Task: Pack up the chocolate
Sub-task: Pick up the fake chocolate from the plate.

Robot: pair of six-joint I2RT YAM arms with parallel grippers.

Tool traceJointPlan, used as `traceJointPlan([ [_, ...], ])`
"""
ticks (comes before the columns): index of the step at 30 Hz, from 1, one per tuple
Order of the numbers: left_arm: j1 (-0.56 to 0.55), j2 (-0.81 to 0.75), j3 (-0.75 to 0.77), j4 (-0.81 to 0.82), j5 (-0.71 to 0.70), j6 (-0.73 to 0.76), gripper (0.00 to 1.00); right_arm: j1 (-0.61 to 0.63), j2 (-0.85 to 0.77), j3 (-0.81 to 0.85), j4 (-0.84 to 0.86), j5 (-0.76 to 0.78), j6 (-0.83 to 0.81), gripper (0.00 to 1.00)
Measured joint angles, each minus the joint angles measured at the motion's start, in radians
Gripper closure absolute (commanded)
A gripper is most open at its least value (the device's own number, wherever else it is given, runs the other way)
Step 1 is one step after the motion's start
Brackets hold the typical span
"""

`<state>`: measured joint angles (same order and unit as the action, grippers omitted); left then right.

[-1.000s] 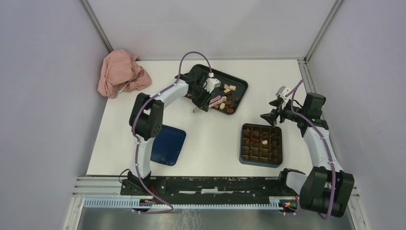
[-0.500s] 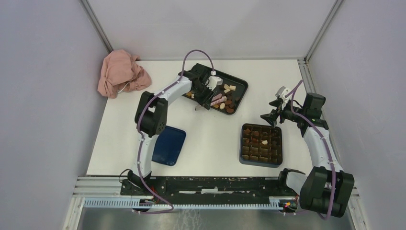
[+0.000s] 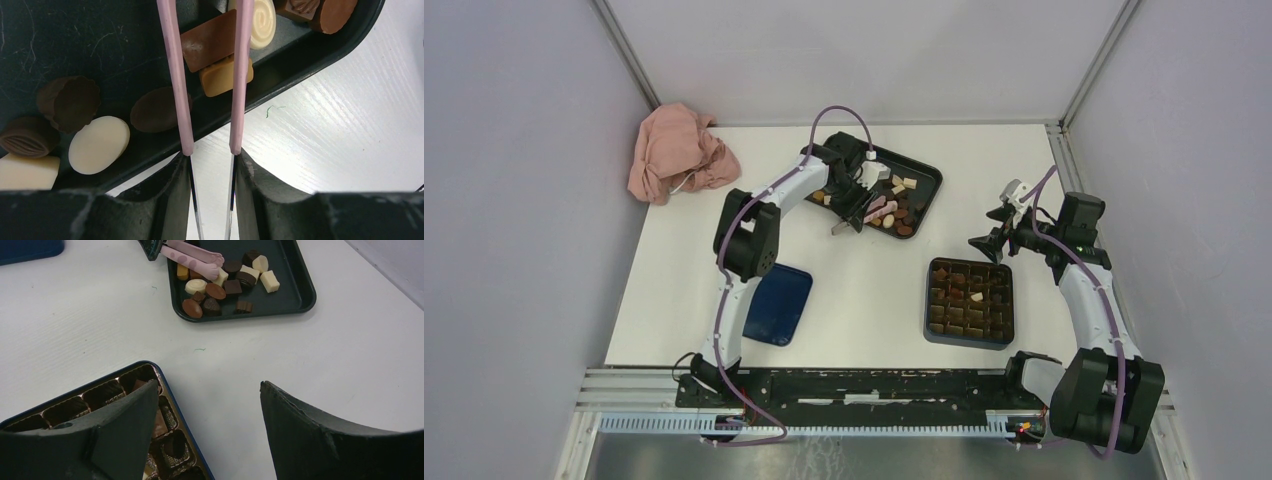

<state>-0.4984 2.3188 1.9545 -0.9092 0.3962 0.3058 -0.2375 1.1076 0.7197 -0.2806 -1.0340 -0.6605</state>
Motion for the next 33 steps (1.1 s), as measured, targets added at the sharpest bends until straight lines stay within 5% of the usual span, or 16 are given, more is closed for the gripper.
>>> traceJointPlan([
  [16,0.000,0.047,0.079,-0.036,0.034,0.000,0.60,0.000,0.000,0.003,-0.018,0.000,-0.010,0.20],
  [33,0.000,0.055,0.109,-0.034,0.084,-0.001,0.78,0.000,0.000,0.004,-0.021,0.000,-0.015,0.20],
])
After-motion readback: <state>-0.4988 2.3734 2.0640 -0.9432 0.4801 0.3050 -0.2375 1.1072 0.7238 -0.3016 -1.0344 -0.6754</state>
